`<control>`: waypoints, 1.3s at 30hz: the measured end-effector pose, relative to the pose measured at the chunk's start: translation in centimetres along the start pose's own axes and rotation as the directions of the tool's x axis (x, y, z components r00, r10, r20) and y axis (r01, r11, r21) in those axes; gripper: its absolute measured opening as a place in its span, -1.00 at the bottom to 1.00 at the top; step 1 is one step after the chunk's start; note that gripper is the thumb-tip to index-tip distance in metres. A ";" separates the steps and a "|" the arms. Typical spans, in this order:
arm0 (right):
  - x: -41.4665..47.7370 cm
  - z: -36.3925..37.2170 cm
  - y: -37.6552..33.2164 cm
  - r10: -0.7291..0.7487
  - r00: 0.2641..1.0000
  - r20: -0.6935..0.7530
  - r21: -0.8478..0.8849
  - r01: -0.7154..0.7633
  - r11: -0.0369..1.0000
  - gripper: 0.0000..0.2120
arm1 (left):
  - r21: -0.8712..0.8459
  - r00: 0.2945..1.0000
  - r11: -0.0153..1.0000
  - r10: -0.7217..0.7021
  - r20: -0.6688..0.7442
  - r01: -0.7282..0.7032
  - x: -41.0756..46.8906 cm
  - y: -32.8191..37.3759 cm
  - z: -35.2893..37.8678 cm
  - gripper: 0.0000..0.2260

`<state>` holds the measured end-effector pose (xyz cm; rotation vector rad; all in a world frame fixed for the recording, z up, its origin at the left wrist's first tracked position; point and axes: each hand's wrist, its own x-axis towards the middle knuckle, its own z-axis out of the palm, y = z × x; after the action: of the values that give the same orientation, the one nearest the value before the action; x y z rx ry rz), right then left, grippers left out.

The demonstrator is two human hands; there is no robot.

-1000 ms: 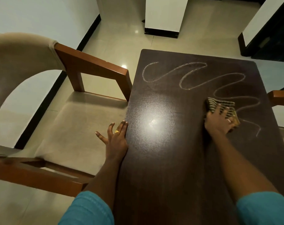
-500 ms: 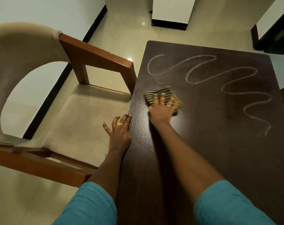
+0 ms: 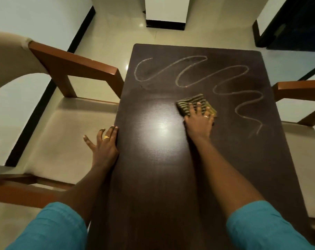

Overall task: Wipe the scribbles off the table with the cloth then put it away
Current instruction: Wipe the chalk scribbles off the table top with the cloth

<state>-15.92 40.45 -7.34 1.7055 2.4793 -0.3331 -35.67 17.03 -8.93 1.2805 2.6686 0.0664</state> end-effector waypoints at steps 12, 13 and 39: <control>-3.0 -3.0 22.4 0.488 0.873 0.001 0.096 -0.486 0.869 -0.47 | -0.038 0.998 0.997 0.060 0.004 -0.060 -1.8 8.6 0.4 -0.39; -3.3 -2.8 21.7 0.496 0.868 0.001 0.108 -0.493 0.863 -0.47 | -0.044 0.997 0.996 0.074 0.004 -0.074 -2.0 9.5 0.4 -0.39; -5.7 -0.7 24.2 0.208 0.978 -0.031 -0.028 -0.209 0.978 -0.45 | -0.153 0.994 0.982 0.110 -0.022 -0.112 -2.5 20.4 1.5 -0.57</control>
<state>8.73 43.76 -8.22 1.9472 2.2825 -0.2496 -18.22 27.86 -7.66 1.3822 2.5431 0.2907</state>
